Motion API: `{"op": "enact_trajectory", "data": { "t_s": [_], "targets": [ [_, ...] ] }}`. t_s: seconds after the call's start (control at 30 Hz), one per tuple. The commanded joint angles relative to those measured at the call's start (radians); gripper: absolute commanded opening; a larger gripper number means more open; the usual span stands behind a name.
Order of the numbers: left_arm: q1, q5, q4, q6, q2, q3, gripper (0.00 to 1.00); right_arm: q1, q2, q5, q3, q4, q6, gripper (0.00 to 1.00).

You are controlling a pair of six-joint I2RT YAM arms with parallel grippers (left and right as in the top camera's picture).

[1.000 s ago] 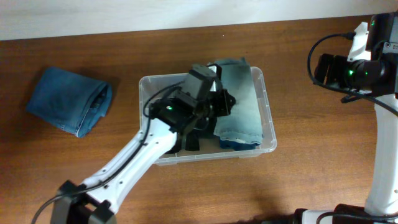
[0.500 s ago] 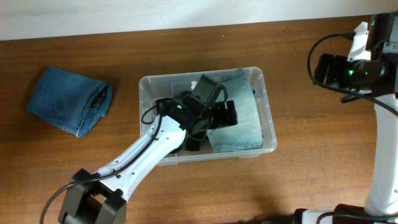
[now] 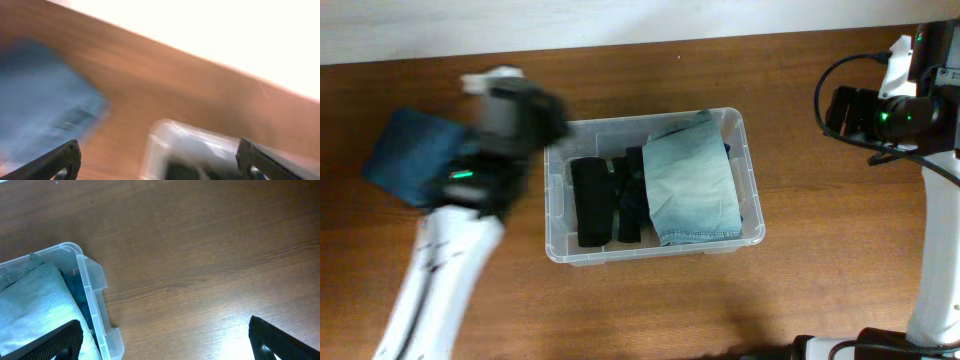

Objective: Pack container
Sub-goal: 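Grasp the dark-blue folded jeans with the left gripper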

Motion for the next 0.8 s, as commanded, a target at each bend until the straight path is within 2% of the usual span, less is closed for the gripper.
{"op": "enact_trajectory", "data": {
  "t_s": [0.0, 0.13, 0.33, 0.57, 0.77],
  "targets": [
    [0.268, 0.081, -0.03, 0.042, -0.008, 0.008, 0.99, 0.001, -0.009, -0.002, -0.005, 0.003, 0.008, 0.98],
    [0.529, 0.23, -0.077, 0.016, 0.108, 0.006, 0.99, 0.001, -0.008, -0.003, -0.006, 0.003, 0.008, 0.98],
    [0.726, 0.473, -0.075, 0.016, 0.361, 0.006, 0.99, 0.001, -0.007, -0.01, -0.006, 0.003, 0.008, 0.98],
    [0.772, 0.498, 0.014, -0.003, 0.591, 0.006, 0.99, 0.001, -0.006, -0.01, -0.006, 0.002, 0.008, 0.98],
    [0.772, 0.635, 0.09, -0.007, 0.704, 0.006, 0.99, 0.001, -0.005, -0.01, -0.006, 0.001, 0.007, 0.98]
  ]
}}
